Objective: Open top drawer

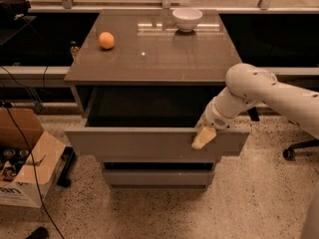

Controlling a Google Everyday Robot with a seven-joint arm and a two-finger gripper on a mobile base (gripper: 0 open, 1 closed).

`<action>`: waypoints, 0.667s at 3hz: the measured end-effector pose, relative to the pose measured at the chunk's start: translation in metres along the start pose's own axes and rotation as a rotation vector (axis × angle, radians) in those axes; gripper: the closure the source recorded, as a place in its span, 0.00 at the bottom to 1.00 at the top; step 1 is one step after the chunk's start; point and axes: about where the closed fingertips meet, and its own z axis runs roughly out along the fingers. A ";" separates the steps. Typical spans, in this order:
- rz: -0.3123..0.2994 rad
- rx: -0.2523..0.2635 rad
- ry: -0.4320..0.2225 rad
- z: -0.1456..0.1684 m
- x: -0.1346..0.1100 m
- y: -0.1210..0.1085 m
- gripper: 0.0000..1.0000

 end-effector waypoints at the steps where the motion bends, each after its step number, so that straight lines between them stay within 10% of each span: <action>1: -0.007 -0.007 0.024 0.002 0.002 0.003 0.07; 2: 0.031 -0.030 0.038 -0.001 0.016 0.015 0.00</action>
Offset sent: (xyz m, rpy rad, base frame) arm -0.0203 -0.0141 -0.0036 -0.0335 0.0441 -0.0271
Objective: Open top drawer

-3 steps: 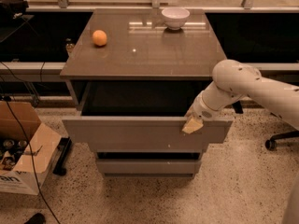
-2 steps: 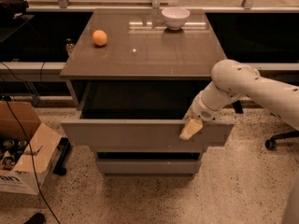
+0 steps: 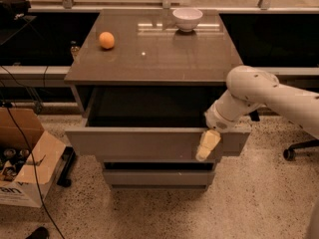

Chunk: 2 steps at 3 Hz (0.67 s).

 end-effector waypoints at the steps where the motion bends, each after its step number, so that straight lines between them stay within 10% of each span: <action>1: 0.039 -0.034 0.008 -0.003 0.015 0.012 0.00; 2: 0.088 -0.072 0.040 -0.014 0.032 0.028 0.00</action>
Offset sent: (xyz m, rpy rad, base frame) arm -0.0624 -0.0448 0.0103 -0.0273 0.1774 -0.0974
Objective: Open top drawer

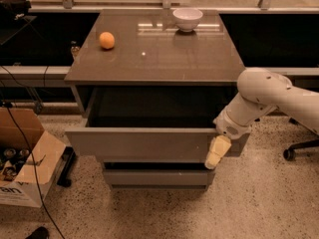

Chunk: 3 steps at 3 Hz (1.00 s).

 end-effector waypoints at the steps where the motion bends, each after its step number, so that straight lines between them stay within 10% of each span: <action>1: 0.016 -0.053 0.037 -0.004 0.010 0.023 0.19; 3: 0.025 -0.095 0.059 -0.005 0.013 0.039 0.65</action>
Offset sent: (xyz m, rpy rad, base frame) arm -0.0780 0.0031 0.0053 -0.0306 0.2117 0.0285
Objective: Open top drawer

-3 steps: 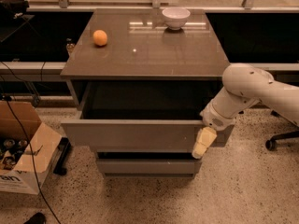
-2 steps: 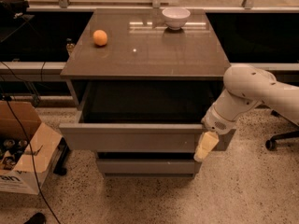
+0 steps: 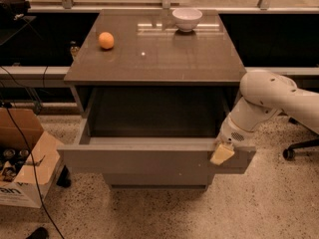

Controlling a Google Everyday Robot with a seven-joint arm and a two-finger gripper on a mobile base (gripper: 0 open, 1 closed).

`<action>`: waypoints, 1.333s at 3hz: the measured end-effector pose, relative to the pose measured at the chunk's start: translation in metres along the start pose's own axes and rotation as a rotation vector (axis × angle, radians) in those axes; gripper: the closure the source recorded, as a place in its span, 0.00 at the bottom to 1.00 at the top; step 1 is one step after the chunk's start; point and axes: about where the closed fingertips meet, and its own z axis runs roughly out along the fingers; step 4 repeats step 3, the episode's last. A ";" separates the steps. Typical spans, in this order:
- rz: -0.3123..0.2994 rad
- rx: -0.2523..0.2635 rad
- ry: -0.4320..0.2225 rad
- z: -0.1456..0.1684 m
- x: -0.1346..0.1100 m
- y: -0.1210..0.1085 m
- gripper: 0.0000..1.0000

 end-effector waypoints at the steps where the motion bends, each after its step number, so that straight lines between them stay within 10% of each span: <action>1: 0.034 -0.045 0.025 0.002 0.010 0.032 0.62; 3: 0.095 -0.095 0.051 0.005 0.025 0.060 0.16; 4: 0.095 -0.095 0.051 0.005 0.025 0.060 0.16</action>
Offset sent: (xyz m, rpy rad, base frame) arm -0.1349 -0.0105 0.0054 -0.0415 0.3007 -0.1667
